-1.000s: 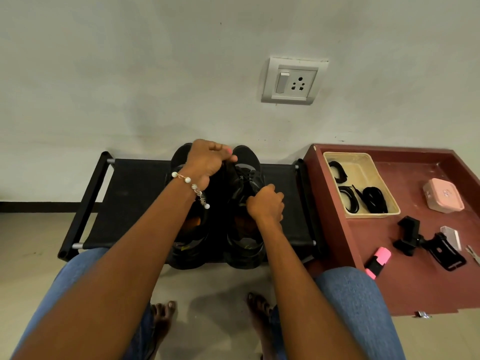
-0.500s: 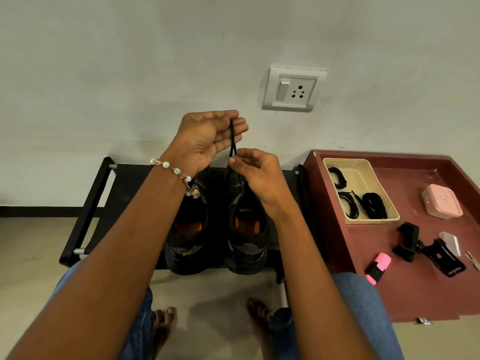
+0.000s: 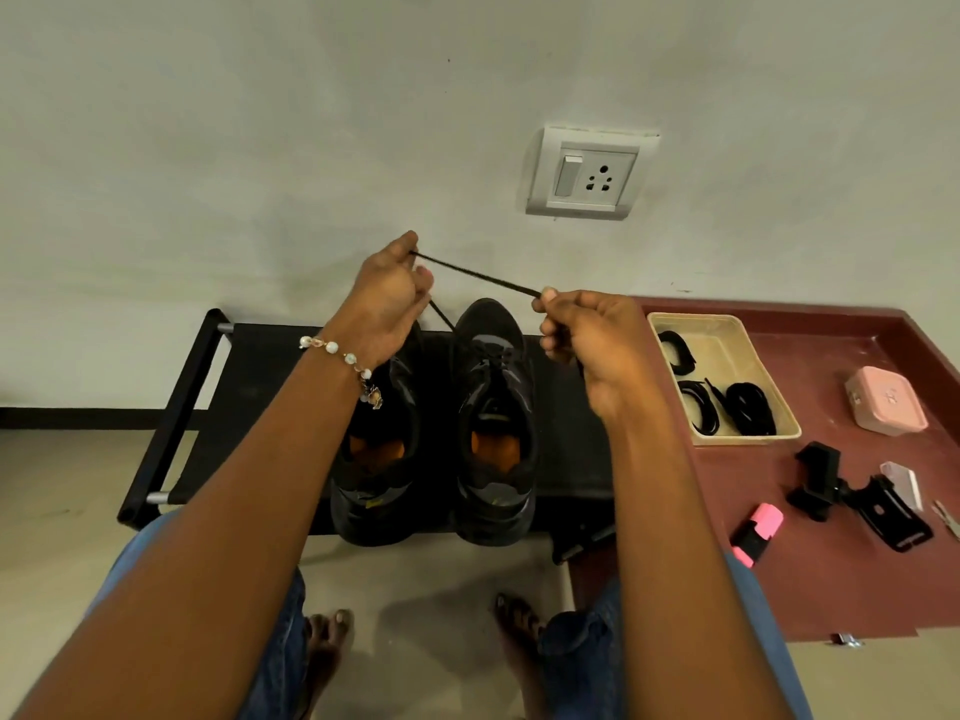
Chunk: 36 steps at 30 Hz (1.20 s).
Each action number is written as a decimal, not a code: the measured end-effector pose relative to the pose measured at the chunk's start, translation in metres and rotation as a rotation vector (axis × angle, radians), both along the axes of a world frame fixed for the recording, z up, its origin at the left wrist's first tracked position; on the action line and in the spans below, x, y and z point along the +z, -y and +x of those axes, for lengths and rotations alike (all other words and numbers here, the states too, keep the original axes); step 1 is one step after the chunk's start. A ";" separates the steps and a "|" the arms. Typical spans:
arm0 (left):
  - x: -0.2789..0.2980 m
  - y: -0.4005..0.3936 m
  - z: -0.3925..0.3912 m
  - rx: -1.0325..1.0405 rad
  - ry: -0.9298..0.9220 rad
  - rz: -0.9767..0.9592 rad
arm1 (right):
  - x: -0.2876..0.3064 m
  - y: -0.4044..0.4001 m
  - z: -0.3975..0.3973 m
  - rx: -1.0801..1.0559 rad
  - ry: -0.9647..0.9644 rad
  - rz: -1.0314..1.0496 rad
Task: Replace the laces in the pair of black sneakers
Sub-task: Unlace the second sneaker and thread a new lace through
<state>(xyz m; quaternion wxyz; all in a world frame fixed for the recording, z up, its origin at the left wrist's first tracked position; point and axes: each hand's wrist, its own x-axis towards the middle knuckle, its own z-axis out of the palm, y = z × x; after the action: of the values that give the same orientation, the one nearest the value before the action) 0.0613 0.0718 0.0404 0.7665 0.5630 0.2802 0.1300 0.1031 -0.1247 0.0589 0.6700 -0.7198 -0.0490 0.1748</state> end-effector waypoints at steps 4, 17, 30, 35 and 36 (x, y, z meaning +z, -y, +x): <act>-0.004 0.017 -0.005 -0.321 -0.194 0.472 | -0.009 0.000 0.000 0.005 0.006 -0.160; -0.011 0.028 -0.006 -0.249 -0.229 0.563 | -0.021 -0.001 0.004 0.050 -0.038 -0.262; -0.020 0.033 -0.004 -0.461 -0.139 1.194 | -0.033 -0.012 0.005 0.078 0.022 -0.351; -0.032 0.049 -0.005 -0.484 0.026 1.109 | -0.032 -0.013 0.009 0.085 0.066 -0.359; -0.034 0.051 -0.005 -0.447 0.028 1.084 | -0.032 -0.013 0.010 0.096 0.072 -0.375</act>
<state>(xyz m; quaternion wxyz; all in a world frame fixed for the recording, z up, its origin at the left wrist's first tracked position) 0.0561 0.0213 0.0060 0.3817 0.9184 0.0380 0.0971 0.1126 -0.1119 0.0268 0.5130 -0.8346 -0.0738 0.1868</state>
